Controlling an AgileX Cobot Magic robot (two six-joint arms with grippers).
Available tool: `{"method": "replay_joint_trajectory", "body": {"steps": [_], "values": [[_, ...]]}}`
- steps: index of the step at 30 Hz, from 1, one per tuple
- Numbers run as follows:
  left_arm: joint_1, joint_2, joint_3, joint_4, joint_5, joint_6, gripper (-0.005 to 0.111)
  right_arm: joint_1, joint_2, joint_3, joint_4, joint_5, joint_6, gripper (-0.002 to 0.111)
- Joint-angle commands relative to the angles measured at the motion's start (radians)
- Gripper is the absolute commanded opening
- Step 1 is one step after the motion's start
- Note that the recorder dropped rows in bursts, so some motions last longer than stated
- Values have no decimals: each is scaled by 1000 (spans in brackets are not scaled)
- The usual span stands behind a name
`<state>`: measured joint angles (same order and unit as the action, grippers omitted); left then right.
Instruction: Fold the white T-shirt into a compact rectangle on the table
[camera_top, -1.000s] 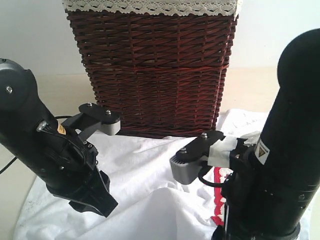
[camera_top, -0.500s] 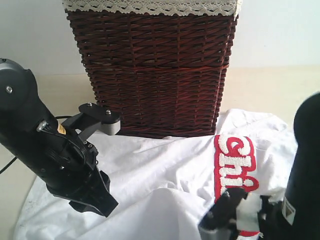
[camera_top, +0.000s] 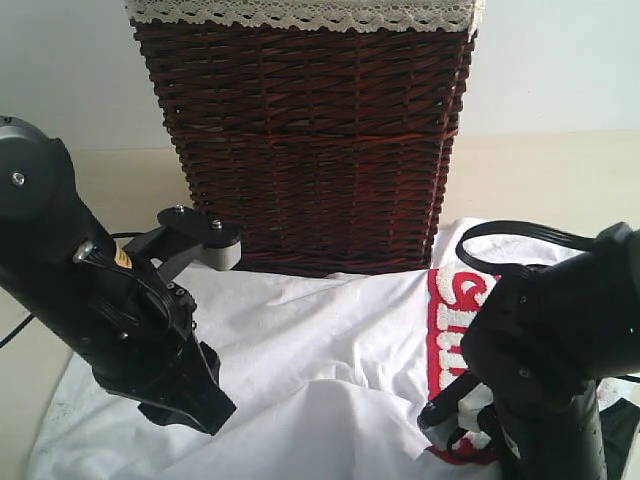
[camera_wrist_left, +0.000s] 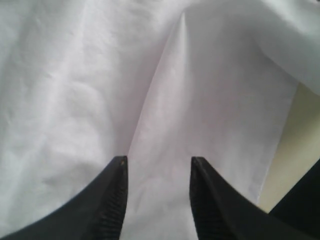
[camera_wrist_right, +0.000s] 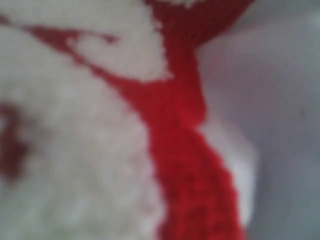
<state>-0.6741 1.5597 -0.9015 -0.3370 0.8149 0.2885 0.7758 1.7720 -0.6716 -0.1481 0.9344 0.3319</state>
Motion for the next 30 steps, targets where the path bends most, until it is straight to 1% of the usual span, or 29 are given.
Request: {"method": "replay_joint_trajectory", "body": {"steps": [1,6,9,13,19,22,25,30], "values": [[-6,-1,2,-9,23,20,41,-2,46,1,-35,-108,1,0],[-6,-1,2,-13,27,20,41,-2,-181,8,-18,-159,-13,0],[-6,-1,2,-13,27,20,41,-2,-269,49,-45,-213,56,0],[-6,-1,2,-15,32,20,41,-2,-250,101,-95,-234,128,0],[-6,-1,2,-15,36,20,41,-2,-145,128,-81,-260,151,0],[-6,-1,2,-15,36,20,41,-2,-79,128,-76,-235,144,0],[-6,-1,2,-17,41,20,41,-2,-41,124,-95,-170,144,0],[-6,-1,2,-17,43,20,41,-2,-38,106,-204,76,212,0]]}}
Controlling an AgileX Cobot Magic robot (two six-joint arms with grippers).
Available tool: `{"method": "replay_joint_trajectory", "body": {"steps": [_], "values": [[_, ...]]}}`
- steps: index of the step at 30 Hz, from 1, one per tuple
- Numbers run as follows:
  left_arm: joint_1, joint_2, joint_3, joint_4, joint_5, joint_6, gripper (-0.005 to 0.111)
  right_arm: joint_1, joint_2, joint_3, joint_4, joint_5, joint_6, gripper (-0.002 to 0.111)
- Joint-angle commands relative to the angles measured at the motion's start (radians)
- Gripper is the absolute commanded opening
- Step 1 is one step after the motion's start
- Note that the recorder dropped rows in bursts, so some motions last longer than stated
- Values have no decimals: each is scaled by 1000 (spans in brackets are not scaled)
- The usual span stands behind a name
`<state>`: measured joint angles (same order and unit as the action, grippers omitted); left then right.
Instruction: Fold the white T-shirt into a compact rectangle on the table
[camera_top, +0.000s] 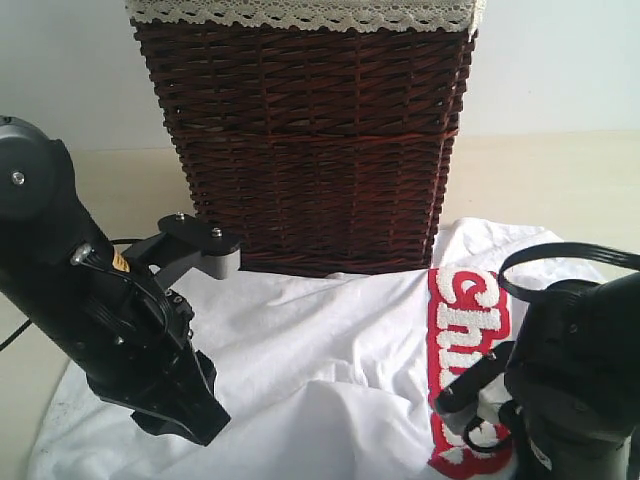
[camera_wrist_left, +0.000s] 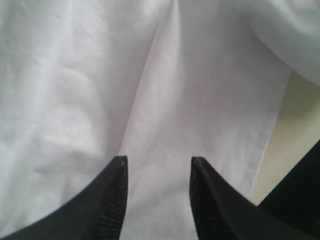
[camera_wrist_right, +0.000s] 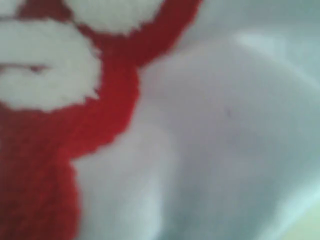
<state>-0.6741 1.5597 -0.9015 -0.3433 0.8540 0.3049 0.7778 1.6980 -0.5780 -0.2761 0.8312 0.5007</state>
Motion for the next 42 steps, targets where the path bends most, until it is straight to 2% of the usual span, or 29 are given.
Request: {"method": "replay_joint_trajectory", "body": {"steps": [1,5,10,18,22,25,28,29,30,34,38,42], "values": [[-6,-1,2,-10,6,3,41,-4,36,13,-97,223,53,0],[-6,-1,2,-13,15,3,41,-4,33,13,-152,327,51,0],[-6,-1,2,-13,30,5,41,-4,12,6,-247,374,105,0],[-6,-1,2,-16,34,23,41,-4,-211,-34,-71,199,10,0],[-6,-1,5,-101,48,168,40,-4,-323,-14,93,104,-105,0],[-27,1,43,-156,-17,304,31,-4,-357,2,151,94,-163,0],[-39,10,67,-77,-149,302,12,-4,-370,2,175,104,-191,0],[-33,14,67,-39,-181,260,4,-4,-378,2,186,97,-203,0],[-26,21,67,-8,-206,219,0,-4,-382,2,197,92,-216,0],[52,114,72,98,-212,19,0,-4,-410,2,243,92,-276,0],[141,249,72,100,-189,-53,0,-4,-438,2,260,82,-298,0],[188,328,72,100,-203,-73,0,-4,-468,2,260,82,-298,0]]}}
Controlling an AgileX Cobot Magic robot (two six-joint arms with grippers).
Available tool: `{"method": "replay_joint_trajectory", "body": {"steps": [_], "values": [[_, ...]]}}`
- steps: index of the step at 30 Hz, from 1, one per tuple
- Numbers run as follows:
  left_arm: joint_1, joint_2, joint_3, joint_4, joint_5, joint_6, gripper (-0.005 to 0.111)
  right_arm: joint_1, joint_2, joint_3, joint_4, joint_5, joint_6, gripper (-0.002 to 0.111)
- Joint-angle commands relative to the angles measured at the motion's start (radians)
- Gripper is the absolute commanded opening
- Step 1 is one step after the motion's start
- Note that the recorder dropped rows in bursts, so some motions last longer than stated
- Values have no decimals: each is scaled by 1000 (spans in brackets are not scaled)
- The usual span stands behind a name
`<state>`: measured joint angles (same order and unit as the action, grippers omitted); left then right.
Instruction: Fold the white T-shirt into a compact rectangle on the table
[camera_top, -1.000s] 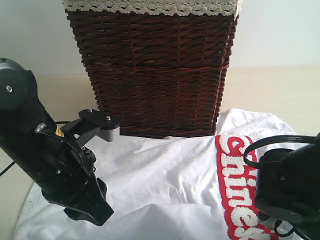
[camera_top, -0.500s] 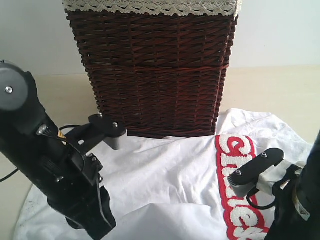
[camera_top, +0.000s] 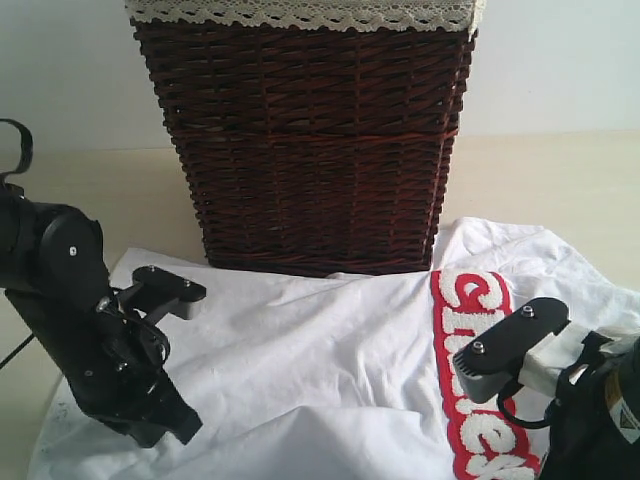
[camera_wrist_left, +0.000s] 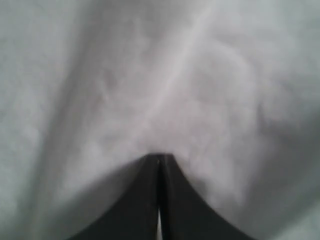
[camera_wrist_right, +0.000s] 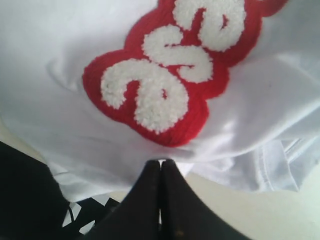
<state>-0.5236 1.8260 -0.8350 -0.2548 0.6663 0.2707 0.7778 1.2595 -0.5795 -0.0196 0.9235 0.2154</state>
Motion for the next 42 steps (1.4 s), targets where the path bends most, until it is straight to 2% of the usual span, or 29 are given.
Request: {"method": "replay_joint_trajectory", "body": {"steps": [1,6,11,16,19,22,26,29,32,34,39,42], "values": [[50,78,5,29,-18,-64,0,-4,-38,4,4,-11,-13,0],[128,110,5,172,5,-235,0,-4,-78,2,4,-7,-13,0],[198,73,-24,189,46,-260,0,-4,-85,2,4,-9,-13,0],[202,-37,-53,187,55,-245,0,-4,-85,2,10,-15,-13,0],[162,-134,-55,176,58,-217,0,-4,-85,2,11,-15,-13,0],[98,-224,-52,146,136,-177,0,-4,-85,2,12,-15,-13,0],[-68,-309,35,77,251,-121,0,-4,-85,2,34,-13,-38,0],[-209,-316,149,78,216,-207,0,-4,-85,2,41,-13,-38,0],[-292,-289,232,78,158,-261,0,-4,-85,2,41,-13,-38,0],[-313,-271,257,78,142,-297,0,-4,-85,2,41,-13,-38,0],[-315,-223,293,116,95,-363,0,-4,-85,2,41,-13,-38,0],[-313,-189,316,190,138,-439,0,-4,-85,2,41,-13,-38,0]]}}
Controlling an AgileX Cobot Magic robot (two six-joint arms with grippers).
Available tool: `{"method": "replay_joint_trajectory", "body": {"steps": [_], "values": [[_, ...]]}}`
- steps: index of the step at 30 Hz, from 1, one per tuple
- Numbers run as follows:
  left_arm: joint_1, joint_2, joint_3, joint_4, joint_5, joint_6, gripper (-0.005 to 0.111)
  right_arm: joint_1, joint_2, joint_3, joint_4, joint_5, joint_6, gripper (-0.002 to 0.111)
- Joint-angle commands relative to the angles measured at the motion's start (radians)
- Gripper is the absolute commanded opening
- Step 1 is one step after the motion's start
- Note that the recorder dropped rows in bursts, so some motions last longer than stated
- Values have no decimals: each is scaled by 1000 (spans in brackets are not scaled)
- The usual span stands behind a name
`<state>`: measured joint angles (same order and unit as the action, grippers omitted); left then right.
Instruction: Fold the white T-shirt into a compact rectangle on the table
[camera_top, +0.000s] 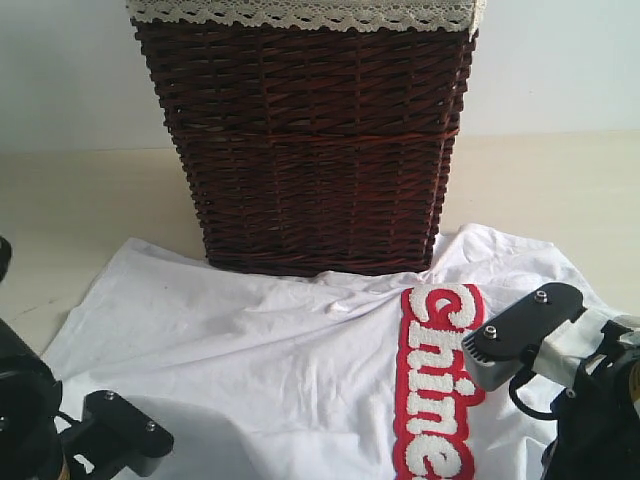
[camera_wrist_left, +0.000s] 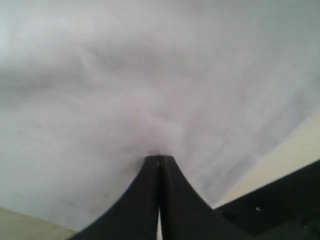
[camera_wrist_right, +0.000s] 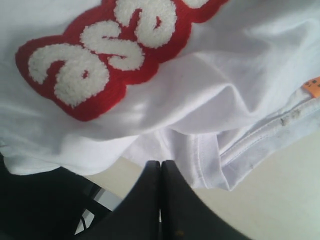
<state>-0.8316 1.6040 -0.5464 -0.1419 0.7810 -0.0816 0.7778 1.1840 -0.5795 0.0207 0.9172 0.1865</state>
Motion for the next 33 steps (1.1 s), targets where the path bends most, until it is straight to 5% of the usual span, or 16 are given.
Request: {"method": "replay_joint_trajectory", "body": {"steps": [1,13,18,24,30,33], "values": [[-5,40,32,88,49,-99,0,-4,-9,2,0,-7,-9,0],[-5,48,11,158,252,-72,0,-4,-9,2,27,7,-48,0],[-5,48,-3,342,256,-205,0,-4,-9,9,390,79,-513,0],[-5,-34,-95,358,218,-226,0,-4,-5,65,533,44,-622,0],[-5,-178,-182,336,166,-202,0,-1,4,70,813,73,-948,30],[-5,-232,-192,305,143,-157,0,34,38,91,739,-45,-838,39]]}}
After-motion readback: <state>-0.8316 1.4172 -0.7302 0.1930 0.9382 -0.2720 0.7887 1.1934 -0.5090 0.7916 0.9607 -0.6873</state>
